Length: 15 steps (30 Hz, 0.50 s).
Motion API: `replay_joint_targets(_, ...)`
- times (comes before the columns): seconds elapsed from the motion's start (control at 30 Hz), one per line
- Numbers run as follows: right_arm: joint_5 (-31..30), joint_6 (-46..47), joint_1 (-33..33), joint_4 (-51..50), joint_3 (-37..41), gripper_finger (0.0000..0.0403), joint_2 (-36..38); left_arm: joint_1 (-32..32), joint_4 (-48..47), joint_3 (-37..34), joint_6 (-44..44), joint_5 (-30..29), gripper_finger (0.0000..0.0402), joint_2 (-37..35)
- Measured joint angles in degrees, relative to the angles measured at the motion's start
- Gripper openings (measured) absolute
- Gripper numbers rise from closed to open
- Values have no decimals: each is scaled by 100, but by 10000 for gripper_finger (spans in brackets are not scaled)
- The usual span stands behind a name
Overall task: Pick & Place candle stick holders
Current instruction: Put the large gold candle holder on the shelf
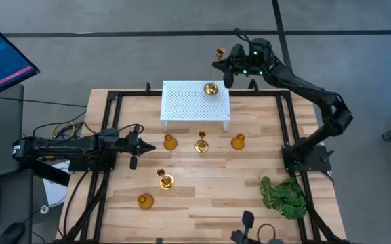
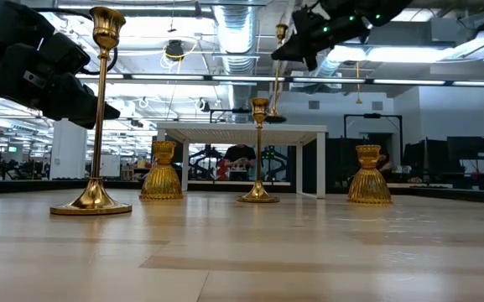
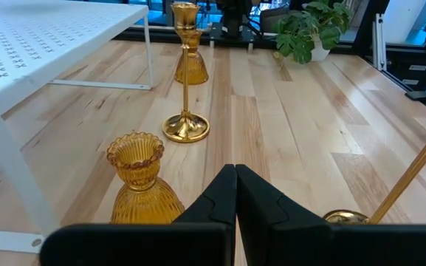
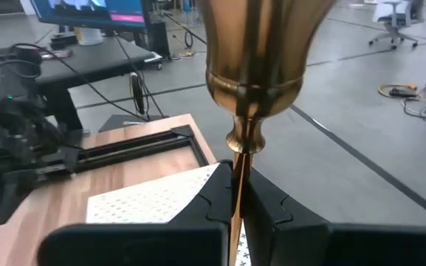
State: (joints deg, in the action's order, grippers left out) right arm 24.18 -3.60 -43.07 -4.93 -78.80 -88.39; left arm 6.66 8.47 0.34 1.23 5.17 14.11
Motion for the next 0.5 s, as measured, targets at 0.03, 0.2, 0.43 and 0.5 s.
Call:
replay_joint_targets(0.03,-2,0,-13,-13,-1,2,-57,0,0,0,0,0,4,0)
replay_joint_targets(0.2,-2,-3,-114,-28,1,2,-190,0,0,0,0,0,4,0)
replay_joint_targets(0.43,-23,-92,-180,2,1,2,-194,2,2,1,-2,1,4,0)
replay_joint_targets(0.5,-79,-79,-209,7,1,2,-194,0,2,1,-2,1,4,0)
